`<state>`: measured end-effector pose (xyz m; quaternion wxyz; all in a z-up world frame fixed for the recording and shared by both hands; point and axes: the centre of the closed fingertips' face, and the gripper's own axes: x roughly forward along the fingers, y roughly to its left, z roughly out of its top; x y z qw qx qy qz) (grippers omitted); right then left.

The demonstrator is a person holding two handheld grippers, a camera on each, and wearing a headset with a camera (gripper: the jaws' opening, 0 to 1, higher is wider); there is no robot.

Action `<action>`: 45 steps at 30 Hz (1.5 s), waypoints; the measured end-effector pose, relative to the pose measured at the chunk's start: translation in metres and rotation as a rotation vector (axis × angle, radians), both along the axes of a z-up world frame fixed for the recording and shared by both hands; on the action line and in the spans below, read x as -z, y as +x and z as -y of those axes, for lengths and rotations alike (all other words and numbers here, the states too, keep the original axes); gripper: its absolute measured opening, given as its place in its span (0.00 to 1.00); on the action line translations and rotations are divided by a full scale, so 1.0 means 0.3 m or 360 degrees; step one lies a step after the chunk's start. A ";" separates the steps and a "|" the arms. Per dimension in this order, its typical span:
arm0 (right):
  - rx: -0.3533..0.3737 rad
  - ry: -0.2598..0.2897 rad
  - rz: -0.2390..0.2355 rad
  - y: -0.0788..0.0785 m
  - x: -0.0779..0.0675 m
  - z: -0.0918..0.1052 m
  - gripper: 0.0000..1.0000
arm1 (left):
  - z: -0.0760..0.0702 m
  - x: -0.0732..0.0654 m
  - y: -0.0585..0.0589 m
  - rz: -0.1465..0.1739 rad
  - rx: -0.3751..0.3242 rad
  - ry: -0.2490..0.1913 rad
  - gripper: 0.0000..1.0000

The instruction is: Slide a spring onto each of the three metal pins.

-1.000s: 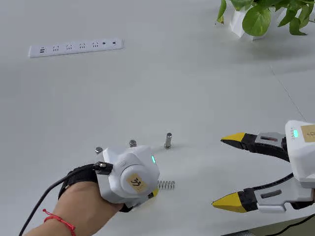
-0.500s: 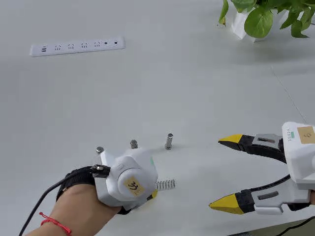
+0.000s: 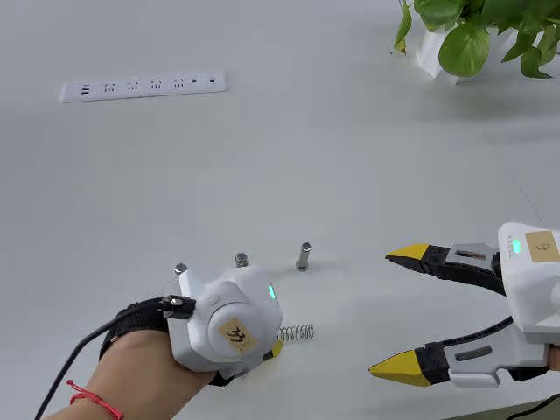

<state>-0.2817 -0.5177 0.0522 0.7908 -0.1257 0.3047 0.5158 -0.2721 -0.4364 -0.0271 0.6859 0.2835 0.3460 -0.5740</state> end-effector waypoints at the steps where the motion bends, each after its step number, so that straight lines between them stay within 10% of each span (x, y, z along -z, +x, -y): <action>1: 0.0000 -0.0001 0.0000 0.000 0.000 0.000 0.77 | 0.001 -0.002 -0.001 -0.0003 -0.0002 -0.0006 0.07; 24: -0.0022 -0.0006 -0.0047 -0.021 0.031 -0.026 0.76 | 0.000 -0.031 -0.019 -0.0015 0.0003 -0.0071 0.07; 45: -0.0064 0.0101 0.0050 0.037 -0.138 -0.117 0.69 | -0.050 -0.302 0.023 0.0056 -0.0227 -0.0457 0.07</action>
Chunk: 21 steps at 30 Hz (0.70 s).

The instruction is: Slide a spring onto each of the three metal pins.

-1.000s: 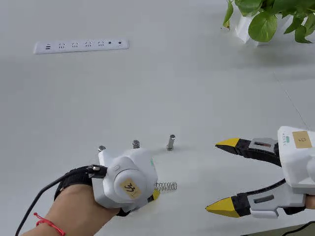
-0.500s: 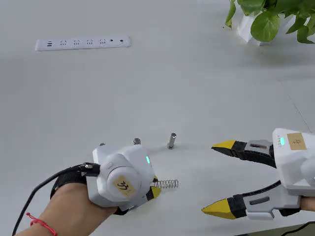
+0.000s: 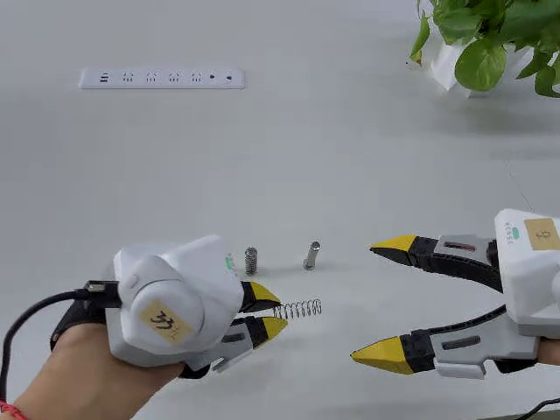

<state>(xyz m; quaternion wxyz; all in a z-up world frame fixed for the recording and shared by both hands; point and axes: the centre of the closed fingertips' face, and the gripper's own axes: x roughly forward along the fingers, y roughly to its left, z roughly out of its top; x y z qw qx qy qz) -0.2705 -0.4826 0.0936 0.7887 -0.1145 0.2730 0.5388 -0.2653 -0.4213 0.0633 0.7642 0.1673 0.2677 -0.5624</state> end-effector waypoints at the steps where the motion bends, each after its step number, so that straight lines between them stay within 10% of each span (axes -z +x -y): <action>1: 0.0008 0.0017 0.0001 0.005 -0.012 -0.005 0.68 | -0.006 -0.013 0.004 0.0002 -0.0018 -0.0017 0.07; 21: 0.0317 0.0769 -0.0164 0.110 -0.332 -0.205 0.39 | -0.127 -0.351 0.072 0.0091 -0.0385 -0.0562 0.07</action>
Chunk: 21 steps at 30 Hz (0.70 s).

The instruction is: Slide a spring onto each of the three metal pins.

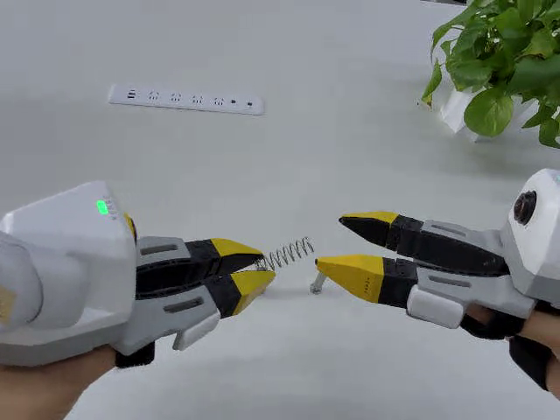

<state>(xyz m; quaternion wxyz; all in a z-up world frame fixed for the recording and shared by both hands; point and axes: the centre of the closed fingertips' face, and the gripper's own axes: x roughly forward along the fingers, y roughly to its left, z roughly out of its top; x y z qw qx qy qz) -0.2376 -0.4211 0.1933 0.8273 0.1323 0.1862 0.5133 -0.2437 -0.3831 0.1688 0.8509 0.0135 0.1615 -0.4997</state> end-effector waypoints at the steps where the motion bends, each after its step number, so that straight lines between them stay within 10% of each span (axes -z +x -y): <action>1: 0.0015 0.0055 -0.0027 0.000 -0.013 -0.011 0.37 | -0.002 -0.015 -0.001 0.0008 -0.0008 -0.0028 0.07; 21: 0.0079 0.0423 -0.0225 -0.010 -0.069 -0.070 0.20 | 0.004 -0.115 -0.017 0.0021 -0.0047 -0.0232 0.07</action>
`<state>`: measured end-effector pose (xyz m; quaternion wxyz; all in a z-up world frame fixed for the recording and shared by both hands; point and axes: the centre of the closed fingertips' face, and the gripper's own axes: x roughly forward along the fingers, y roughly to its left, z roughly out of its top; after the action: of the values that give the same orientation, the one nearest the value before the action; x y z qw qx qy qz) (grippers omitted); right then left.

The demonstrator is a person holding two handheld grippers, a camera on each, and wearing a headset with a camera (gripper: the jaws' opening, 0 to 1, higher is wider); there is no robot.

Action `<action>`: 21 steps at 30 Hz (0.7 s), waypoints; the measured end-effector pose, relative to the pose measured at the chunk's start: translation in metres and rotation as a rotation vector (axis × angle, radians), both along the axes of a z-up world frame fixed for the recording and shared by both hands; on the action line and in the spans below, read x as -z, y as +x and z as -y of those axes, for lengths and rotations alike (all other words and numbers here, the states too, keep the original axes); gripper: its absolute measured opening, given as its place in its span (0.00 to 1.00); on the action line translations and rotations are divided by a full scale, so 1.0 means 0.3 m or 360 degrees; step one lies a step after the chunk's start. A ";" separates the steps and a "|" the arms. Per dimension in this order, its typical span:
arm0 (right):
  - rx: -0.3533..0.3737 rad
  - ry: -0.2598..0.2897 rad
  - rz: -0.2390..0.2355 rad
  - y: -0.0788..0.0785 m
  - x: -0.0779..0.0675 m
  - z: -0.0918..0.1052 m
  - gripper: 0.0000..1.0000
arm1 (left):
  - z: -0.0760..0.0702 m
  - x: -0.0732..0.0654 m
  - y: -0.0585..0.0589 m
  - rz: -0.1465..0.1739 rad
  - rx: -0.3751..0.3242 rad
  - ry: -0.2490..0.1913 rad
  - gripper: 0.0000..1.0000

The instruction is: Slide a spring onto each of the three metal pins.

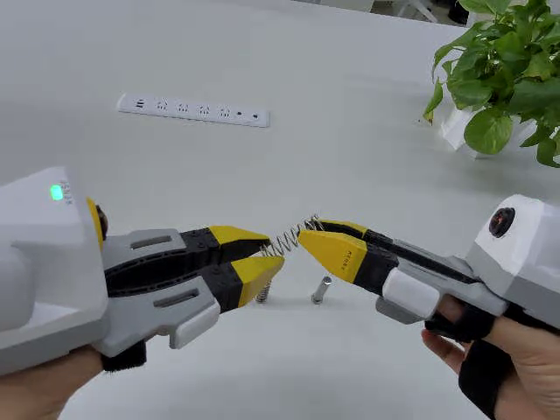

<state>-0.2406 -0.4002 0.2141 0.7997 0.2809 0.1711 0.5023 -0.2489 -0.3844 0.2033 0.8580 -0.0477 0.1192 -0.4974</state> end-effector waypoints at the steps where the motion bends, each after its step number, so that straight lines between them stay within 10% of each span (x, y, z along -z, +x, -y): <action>1: 0.0003 0.0013 -0.0005 0.000 -0.003 0.000 0.19 | 0.000 -0.001 0.000 0.0001 0.0000 0.0001 0.07; 21: -0.0021 0.0001 0.0038 -0.002 -0.025 -0.006 0.08 | 0.014 0.005 -0.008 -0.0022 0.0015 -0.0012 0.07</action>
<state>-0.2413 -0.3985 0.2217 0.7982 0.2740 0.1634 0.5110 -0.2514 -0.3887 0.2018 0.8546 -0.0537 0.1234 -0.5015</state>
